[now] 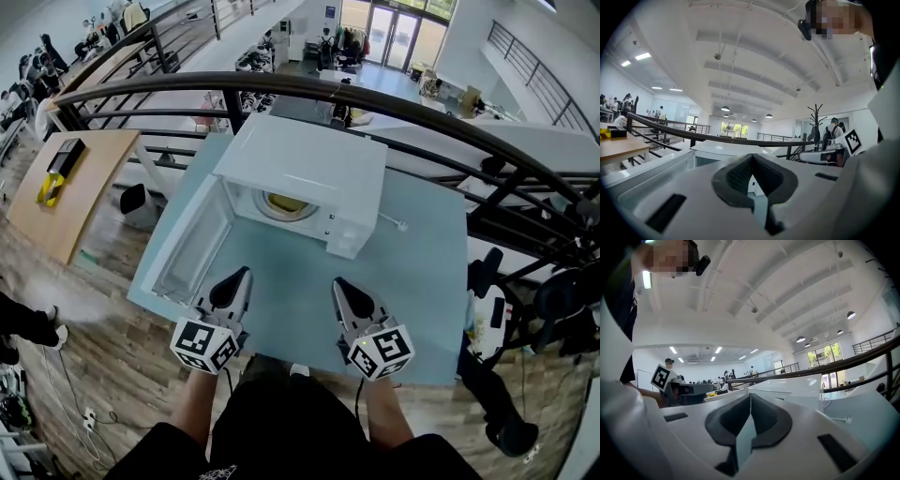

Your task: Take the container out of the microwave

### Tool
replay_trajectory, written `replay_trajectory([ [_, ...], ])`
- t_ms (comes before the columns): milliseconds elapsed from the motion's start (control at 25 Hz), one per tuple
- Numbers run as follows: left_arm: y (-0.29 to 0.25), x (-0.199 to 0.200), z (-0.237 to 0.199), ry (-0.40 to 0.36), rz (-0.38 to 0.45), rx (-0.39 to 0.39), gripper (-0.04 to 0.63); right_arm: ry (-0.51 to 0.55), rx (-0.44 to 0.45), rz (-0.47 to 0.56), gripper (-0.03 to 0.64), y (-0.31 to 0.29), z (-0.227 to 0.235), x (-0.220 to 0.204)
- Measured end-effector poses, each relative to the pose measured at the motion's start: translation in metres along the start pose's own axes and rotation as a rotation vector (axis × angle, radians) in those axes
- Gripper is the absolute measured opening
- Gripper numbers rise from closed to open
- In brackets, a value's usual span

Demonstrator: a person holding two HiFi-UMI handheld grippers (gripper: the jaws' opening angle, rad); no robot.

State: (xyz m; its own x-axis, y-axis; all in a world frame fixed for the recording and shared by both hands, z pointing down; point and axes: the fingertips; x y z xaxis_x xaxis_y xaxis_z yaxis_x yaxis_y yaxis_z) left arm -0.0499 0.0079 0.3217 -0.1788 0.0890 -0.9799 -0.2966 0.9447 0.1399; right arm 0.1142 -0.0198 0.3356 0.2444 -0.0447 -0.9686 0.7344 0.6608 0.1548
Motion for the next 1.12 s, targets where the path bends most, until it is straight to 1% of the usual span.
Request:
replay_trajectory([
  [160, -0.007, -0.011, -0.012, -0.01, -0.017, 0.002, 0.008, 0.016, -0.002, -0.015, 0.008, -0.013, 0.0, -0.009],
  [480, -0.032, -0.029, -0.046, 0.005, -0.05, -0.002, 0.008, 0.078, 0.01, -0.085, 0.008, -0.06, 0.004, -0.035],
  [760, -0.051, -0.055, -0.077, 0.037, -0.09, -0.004, 0.008, 0.136, 0.006, -0.148, 0.008, -0.102, 0.015, -0.066],
  [1120, -0.078, -0.083, -0.094, 0.07, -0.121, -0.025, 0.008, 0.166, -0.024, -0.205, 0.008, -0.135, 0.034, -0.098],
])
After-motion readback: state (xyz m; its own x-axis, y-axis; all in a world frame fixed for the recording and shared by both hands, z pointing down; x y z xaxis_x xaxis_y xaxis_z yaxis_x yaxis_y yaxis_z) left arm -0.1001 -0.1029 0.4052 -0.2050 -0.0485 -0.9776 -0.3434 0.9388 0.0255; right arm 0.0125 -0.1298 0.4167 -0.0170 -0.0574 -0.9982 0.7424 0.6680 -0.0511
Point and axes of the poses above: the fingertips, and each gripper's own axes: y backward along the fingers, z to its right, x out of its top, and after that the axes turned 14 degrees about z, right-handed
